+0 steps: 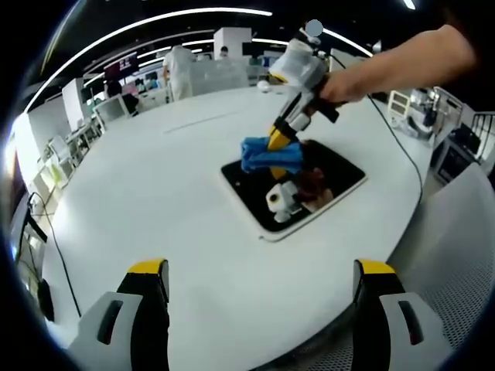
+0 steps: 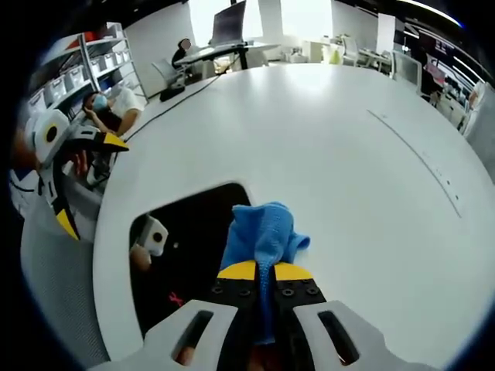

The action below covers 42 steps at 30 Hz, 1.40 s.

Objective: Wipe the mirror surface with the cleaning cloth until all visible marks leave the cleaned area.

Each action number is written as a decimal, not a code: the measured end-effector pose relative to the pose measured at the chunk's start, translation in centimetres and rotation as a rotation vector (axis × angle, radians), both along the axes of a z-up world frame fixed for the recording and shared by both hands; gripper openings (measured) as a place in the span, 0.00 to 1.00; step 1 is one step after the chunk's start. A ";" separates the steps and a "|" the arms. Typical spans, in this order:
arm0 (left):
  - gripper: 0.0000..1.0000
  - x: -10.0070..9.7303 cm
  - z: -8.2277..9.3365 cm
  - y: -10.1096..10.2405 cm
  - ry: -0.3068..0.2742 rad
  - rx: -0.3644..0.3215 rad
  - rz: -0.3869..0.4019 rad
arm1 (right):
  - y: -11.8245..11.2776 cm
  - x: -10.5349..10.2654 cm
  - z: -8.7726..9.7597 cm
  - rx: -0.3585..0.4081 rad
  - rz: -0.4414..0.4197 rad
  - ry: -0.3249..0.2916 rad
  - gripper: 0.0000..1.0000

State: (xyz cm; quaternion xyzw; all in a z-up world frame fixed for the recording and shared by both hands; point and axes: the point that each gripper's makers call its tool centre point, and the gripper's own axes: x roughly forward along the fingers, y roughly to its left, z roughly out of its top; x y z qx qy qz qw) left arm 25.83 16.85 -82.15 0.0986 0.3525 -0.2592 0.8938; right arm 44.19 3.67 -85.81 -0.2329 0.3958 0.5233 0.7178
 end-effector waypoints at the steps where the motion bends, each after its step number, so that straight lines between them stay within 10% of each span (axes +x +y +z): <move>1: 1.00 0.0 0.1 0.0 -0.001 0.000 0.000 | -0.1 0.1 -0.1 0.001 -0.002 0.000 0.00; 42: 1.00 -0.1 -0.1 0.0 0.002 0.002 -0.008 | -2.4 -0.3 0.4 -0.027 -0.087 -0.061 0.00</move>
